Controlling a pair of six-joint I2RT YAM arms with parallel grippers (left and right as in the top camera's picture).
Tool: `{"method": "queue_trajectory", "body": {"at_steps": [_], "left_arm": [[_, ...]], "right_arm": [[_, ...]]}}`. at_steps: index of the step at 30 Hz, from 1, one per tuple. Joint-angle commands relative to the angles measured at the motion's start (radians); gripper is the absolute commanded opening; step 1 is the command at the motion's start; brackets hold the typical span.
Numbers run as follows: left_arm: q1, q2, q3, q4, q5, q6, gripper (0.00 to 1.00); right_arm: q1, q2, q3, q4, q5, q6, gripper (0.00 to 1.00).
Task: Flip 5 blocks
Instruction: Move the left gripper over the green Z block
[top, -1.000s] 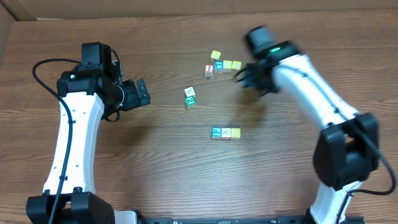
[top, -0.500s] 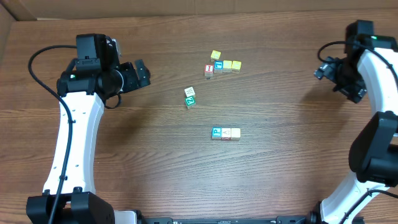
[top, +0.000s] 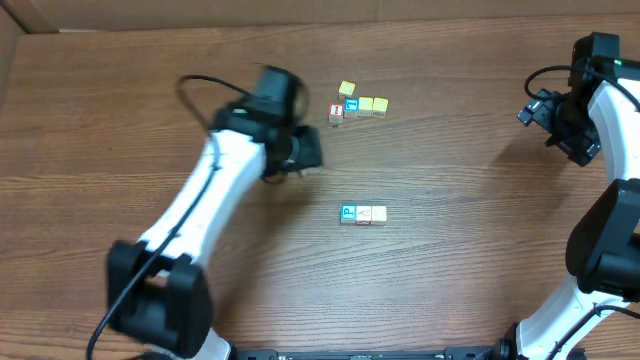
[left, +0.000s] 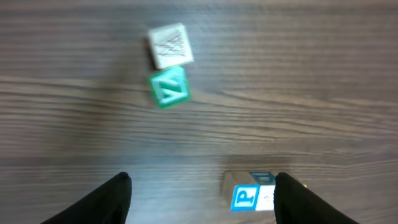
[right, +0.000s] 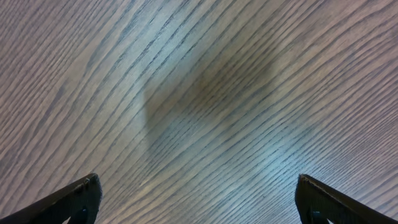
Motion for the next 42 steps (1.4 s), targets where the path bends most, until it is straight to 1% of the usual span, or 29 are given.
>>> {"method": "queue_trajectory", "body": {"at_steps": [1, 4, 9, 17, 22, 27, 31, 35, 42], "left_arm": [[-0.013, 0.073, 0.015, 0.04, -0.068, -0.087, 0.63], [-0.01, 0.113, 0.015, 0.079, -0.067, -0.087, 0.59], [-0.014, 0.162, 0.015, 0.098, -0.173, -0.121, 0.6], [-0.014, 0.238, 0.015, 0.121, -0.177, -0.135, 0.58], [-0.02, 0.309, 0.015, 0.163, -0.139, -0.139, 0.56], [-0.02, 0.317, 0.015, 0.176, -0.14, -0.138, 0.52], [-0.02, 0.316, 0.019, 0.196, -0.14, -0.13, 0.51], [-0.02, 0.316, 0.055, 0.176, -0.141, -0.108, 0.5], [-0.02, 0.315, 0.153, 0.069, -0.14, -0.108, 0.5]], "right_arm": [[-0.003, -0.027, 0.015, 0.003, 0.002, -0.003, 1.0], [-0.003, -0.027, 0.015, 0.003, 0.002, -0.003, 1.0], [-0.003, -0.027, 0.015, 0.003, 0.002, -0.003, 1.0], [-0.003, -0.027, 0.015, 0.003, 0.002, -0.003, 1.0], [-0.003, -0.027, 0.015, 0.003, 0.002, -0.003, 1.0], [-0.003, -0.027, 0.015, 0.003, 0.002, -0.003, 1.0], [-0.003, -0.027, 0.015, 0.003, 0.002, -0.003, 1.0], [-0.003, -0.027, 0.015, 0.003, 0.002, -0.003, 1.0], [-0.003, -0.027, 0.015, 0.003, 0.002, -0.003, 1.0]]}}
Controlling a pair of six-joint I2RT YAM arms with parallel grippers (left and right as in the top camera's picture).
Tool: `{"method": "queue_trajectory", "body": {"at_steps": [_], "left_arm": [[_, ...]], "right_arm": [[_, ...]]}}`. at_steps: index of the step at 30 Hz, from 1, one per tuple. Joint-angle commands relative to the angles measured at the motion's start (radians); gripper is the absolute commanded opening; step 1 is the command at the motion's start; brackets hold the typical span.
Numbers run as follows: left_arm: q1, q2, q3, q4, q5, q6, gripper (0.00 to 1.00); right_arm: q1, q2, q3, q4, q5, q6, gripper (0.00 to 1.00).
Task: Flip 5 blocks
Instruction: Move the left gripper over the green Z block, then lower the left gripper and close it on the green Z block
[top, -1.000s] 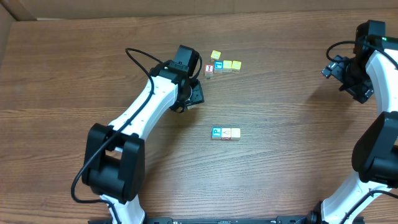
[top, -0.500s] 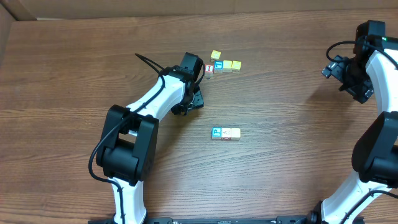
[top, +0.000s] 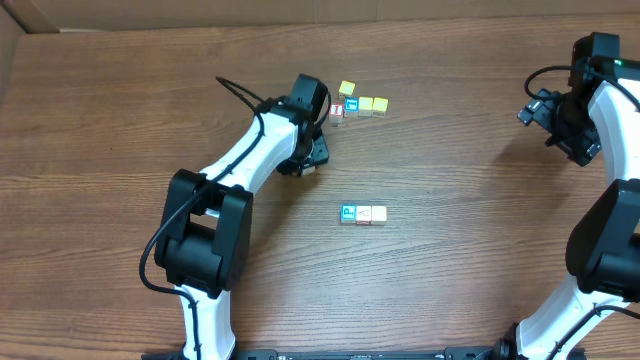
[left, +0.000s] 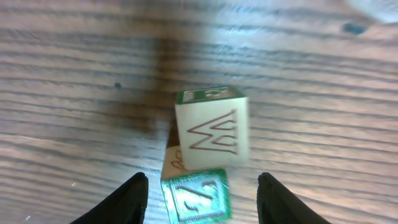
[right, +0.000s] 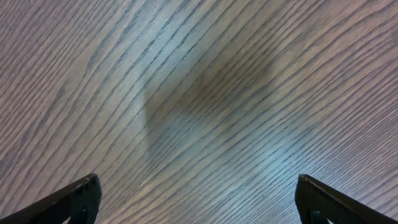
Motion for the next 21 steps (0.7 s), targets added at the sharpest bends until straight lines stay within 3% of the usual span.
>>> {"method": "queue_trajectory", "body": {"at_steps": [1, 10, 16, 21], "left_arm": [[-0.003, 0.005, 0.053, -0.029, 0.005, 0.016, 0.5], [-0.005, 0.015, -0.02, -0.026, -0.017, 0.009, 0.48], [-0.009, 0.018, -0.021, -0.02, -0.018, 0.009, 0.38], [-0.01, 0.018, -0.021, -0.027, -0.018, 0.009, 0.38]], "right_arm": [[-0.003, -0.027, 0.015, 0.003, 0.002, -0.004, 1.0], [-0.003, -0.027, 0.015, 0.003, 0.002, -0.004, 1.0], [-0.003, -0.027, 0.015, 0.003, 0.002, -0.004, 1.0], [-0.003, -0.027, 0.015, 0.003, 0.002, -0.004, 1.0]]}}
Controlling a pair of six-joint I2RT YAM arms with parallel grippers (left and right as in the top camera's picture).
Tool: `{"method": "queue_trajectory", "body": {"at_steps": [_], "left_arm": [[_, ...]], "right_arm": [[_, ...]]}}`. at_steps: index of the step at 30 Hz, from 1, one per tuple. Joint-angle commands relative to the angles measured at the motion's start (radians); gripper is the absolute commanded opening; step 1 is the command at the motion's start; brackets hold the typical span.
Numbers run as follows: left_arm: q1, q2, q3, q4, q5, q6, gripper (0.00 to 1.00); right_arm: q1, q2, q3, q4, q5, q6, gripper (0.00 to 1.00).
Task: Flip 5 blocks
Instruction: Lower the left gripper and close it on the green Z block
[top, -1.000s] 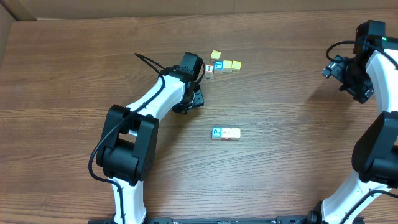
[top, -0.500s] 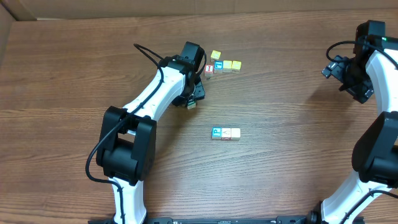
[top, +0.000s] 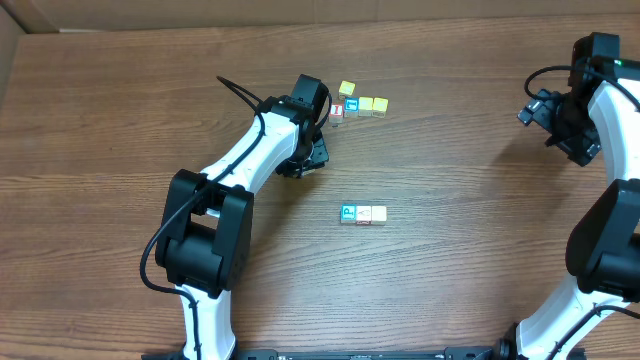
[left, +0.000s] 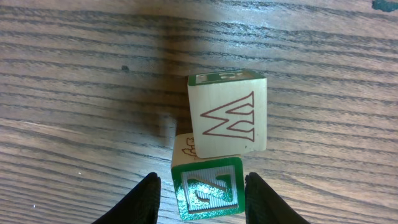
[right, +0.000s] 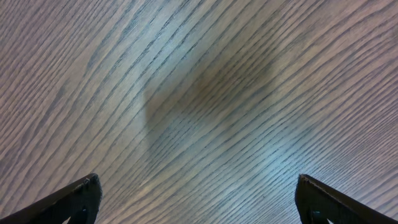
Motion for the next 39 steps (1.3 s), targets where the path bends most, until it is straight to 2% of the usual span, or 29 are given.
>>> {"method": "queue_trajectory", "body": {"at_steps": [1, 16, 20, 23, 34, 39], "left_arm": [[-0.008, 0.016, -0.008, -0.002, -0.013, 0.009, 0.37], [-0.011, 0.016, -0.008, -0.002, -0.014, 0.04, 0.33], [-0.021, 0.016, -0.008, 0.002, -0.026, 0.047, 0.35], [-0.021, 0.016, -0.008, 0.016, -0.052, 0.047, 0.33], [-0.023, 0.016, -0.008, 0.016, -0.072, 0.073, 0.33], [-0.026, 0.016, -0.008, 0.016, -0.072, 0.076, 0.28]], "right_arm": [[-0.003, -0.027, 0.016, 0.003, 0.002, -0.003, 1.0], [-0.003, -0.027, 0.016, 0.003, 0.002, -0.003, 1.0], [-0.003, -0.027, 0.016, 0.003, 0.002, -0.003, 1.0], [-0.003, -0.027, 0.016, 0.003, 0.002, -0.003, 1.0], [-0.003, -0.027, 0.016, 0.003, 0.002, -0.003, 1.0], [-0.003, -0.027, 0.016, 0.003, 0.002, -0.003, 1.0]]}}
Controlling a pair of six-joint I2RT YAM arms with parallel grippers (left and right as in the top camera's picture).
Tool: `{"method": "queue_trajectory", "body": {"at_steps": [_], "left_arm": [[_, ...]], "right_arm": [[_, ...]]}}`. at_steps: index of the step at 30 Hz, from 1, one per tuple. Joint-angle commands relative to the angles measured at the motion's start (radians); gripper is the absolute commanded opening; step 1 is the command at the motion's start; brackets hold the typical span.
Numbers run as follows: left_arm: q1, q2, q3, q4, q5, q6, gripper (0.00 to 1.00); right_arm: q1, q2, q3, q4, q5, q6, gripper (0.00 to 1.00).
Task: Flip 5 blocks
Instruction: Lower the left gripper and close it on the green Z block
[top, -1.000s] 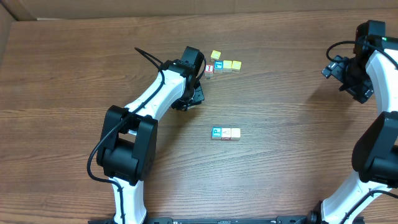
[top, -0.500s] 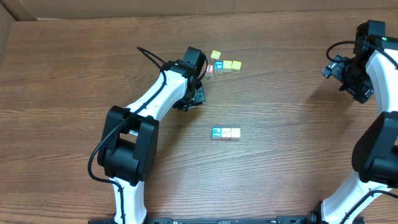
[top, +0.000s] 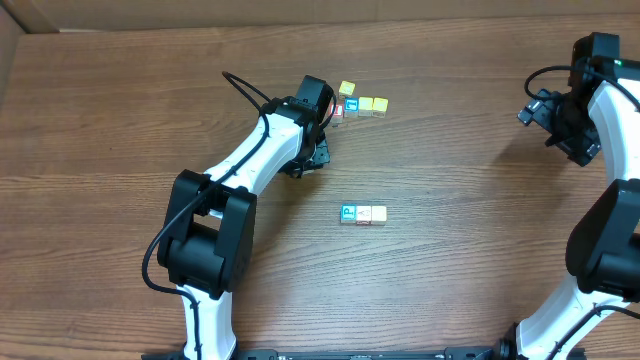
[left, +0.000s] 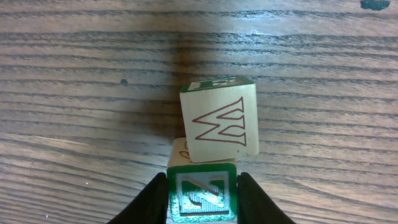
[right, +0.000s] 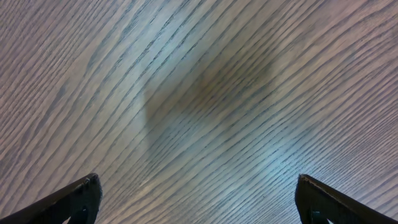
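Note:
In the left wrist view my left gripper is shut on a green block with a Z face, one finger against each side. Touching it just beyond stands a beige block with a red W. In the overhead view the left gripper covers both blocks. A cluster of small blocks lies just beyond it. A row of three blocks with a blue P at its left end sits mid-table. My right gripper is open over bare wood at the far right.
The wooden table carries only these blocks. A black cable loops from the left arm above the table's upper left. A cardboard wall borders the far left edge.
The left gripper's fingers stood a little apart on either side of the green Z block; now they press against its sides. The right arm has not moved.
The left gripper hung open and higher, with the green and W blocks well ahead and the P row under it. Then it was low at those two blocks, then straddling the green one, and now it is shut on it. The right gripper stayed open throughout.

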Motion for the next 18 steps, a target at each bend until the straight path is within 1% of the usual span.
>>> {"method": "queue_trajectory", "body": {"at_steps": [1, 4, 6, 12, 18], "left_arm": [[-0.006, 0.016, -0.007, 0.002, -0.019, 0.031, 0.28], [-0.006, 0.016, -0.007, 0.002, -0.018, 0.053, 0.24], [-0.006, 0.015, -0.007, 0.001, -0.014, 0.062, 0.24], [-0.006, -0.016, -0.006, -0.01, 0.037, 0.099, 0.29], [-0.007, -0.089, -0.006, -0.079, 0.045, 0.098, 0.29]], "right_arm": [[-0.003, -0.027, 0.015, 0.002, 0.002, -0.003, 1.0], [-0.003, -0.027, 0.015, 0.002, 0.002, -0.003, 1.0], [-0.003, -0.027, 0.015, 0.002, 0.002, -0.003, 1.0], [-0.003, -0.027, 0.015, 0.002, 0.002, -0.003, 1.0], [-0.003, -0.027, 0.015, 0.002, 0.002, -0.003, 1.0]]}}
